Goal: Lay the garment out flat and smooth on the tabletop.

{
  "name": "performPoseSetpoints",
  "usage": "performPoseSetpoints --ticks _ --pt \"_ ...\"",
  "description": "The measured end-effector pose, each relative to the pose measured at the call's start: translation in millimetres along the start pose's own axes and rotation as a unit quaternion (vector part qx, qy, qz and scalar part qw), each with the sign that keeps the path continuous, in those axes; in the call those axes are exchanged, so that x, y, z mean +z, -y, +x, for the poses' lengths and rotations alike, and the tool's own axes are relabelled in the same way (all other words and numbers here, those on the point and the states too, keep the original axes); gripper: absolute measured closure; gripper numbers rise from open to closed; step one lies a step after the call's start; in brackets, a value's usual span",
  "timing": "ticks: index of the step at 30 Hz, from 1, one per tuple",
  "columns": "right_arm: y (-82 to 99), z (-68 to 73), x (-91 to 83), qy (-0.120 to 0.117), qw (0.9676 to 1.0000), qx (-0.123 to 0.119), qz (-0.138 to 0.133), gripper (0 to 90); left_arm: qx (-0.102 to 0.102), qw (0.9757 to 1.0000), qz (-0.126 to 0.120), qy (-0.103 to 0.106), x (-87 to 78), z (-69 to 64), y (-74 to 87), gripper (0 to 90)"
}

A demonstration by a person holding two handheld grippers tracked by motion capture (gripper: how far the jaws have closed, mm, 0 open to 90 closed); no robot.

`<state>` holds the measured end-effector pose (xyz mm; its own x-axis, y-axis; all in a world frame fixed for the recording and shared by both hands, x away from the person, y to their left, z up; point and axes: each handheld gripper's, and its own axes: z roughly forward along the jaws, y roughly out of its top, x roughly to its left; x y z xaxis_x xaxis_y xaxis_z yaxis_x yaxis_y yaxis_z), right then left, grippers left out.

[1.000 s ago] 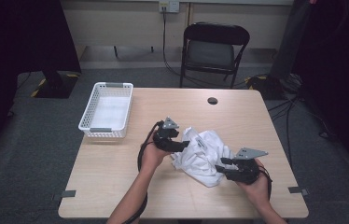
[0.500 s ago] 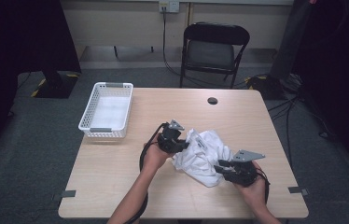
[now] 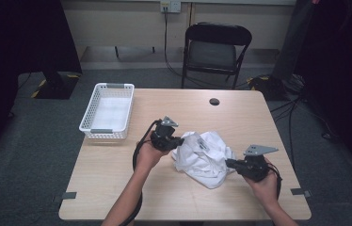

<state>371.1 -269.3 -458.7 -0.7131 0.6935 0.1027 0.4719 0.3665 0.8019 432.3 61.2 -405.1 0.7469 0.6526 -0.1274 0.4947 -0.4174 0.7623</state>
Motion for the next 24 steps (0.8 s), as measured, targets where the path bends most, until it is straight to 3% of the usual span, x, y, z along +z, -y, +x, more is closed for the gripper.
performPoseSetpoints --ticks 13,19,24 --pt "-47.9 -25.5 -46.3 0.01 0.9997 0.003 -0.024 87.9 0.002 0.9997 -0.024 -0.004 -25.4 -0.8 -15.7 87.5" --pt "-73.4 -47.0 -65.1 0.025 0.9988 0.017 -0.037 87.9 0.005 0.9991 -0.04 -0.011 -40.2 -0.9 -33.7 87.5" --pt "-86.0 -54.6 -72.2 0.039 0.9986 0.012 -0.033 87.9 0.002 0.9984 -0.053 -0.021 -52.4 0.7 -48.4 87.5"
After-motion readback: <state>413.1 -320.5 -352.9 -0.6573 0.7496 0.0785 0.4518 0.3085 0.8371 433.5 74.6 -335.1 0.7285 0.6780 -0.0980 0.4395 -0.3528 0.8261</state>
